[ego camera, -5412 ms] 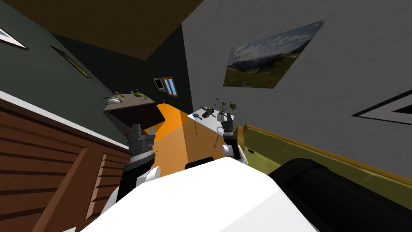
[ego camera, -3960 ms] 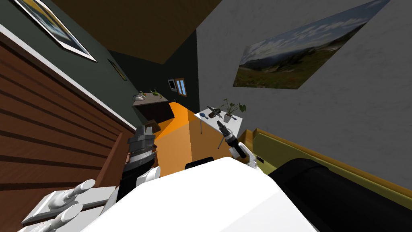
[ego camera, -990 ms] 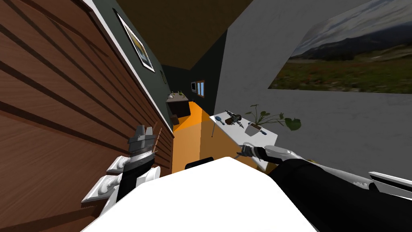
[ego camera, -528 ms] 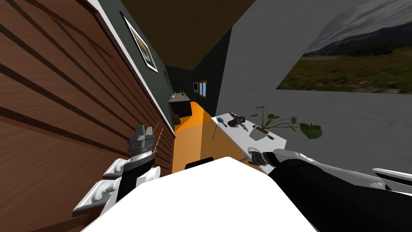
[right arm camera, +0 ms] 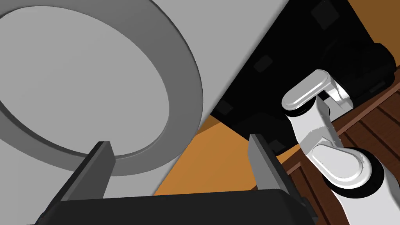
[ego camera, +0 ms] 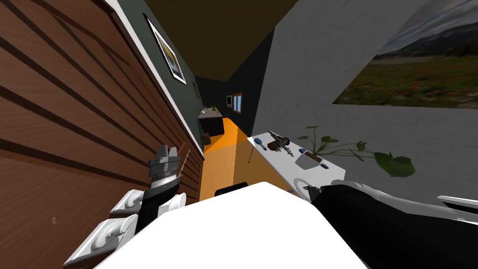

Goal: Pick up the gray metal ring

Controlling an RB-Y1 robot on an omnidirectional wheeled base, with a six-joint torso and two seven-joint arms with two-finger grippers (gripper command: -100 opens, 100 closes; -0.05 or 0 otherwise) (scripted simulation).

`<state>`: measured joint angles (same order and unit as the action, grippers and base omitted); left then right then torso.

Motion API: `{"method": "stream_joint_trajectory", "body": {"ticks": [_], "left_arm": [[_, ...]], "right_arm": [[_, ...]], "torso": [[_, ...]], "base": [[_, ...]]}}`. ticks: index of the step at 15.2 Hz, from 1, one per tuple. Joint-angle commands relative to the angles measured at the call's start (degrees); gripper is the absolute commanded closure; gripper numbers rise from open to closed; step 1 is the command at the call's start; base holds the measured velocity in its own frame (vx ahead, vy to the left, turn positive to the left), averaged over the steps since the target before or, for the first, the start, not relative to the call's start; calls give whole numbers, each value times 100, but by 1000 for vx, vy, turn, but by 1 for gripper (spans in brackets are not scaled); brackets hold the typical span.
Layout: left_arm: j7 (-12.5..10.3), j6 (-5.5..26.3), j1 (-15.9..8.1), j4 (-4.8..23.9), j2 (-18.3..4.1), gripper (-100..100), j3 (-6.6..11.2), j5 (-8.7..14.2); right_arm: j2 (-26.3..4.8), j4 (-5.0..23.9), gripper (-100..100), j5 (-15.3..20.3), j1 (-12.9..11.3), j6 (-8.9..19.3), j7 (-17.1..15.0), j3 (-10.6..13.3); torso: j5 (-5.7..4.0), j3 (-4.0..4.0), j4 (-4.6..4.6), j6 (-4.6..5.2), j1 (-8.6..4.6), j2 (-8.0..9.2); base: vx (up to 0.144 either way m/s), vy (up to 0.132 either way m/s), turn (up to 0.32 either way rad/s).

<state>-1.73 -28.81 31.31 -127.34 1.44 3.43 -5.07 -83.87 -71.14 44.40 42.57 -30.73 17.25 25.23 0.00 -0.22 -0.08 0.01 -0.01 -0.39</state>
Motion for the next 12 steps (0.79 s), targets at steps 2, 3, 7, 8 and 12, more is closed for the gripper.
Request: {"method": "stream_joint_trajectory", "body": {"ticks": [2, 3, 7, 8, 12], "left_arm": [[0, 0, 0, 0, 0, 0, 0, 0], [0, 0, 0, 0, 0, 0, 0, 0], [0, 0, -1, 0, 0, 0, 0, 0], [0, 0, -1, 0, 0, 0, 0, 0], [0, 0, -1, 0, 1, 0, 0, 0]], "right_arm": [[-29, 133, -100, 146, 230, 77, 132, 142], [-36, 69, -100, 97, 155, 60, 64, 95], [364, 263, -100, 181, 87, 226, 190, 209], [464, 307, -100, 201, 65, 268, 215, 237], [394, 286, 100, 191, 67, 206, 193, 231]], "torso": [[-1, -2, -1, 0, -3, -4], [-1, -2, -1, 0, -3, -4], [-3, 20, 8, 0, -3, 35], [-3, 23, 9, 0, -4, 40], [1, 25, 13, -5, -1, 41]], "base": [[108, -28, 57], [56, -14, 17], [-1, -24, 85], [-17, -27, 68], [-4, -6, 3]]}}
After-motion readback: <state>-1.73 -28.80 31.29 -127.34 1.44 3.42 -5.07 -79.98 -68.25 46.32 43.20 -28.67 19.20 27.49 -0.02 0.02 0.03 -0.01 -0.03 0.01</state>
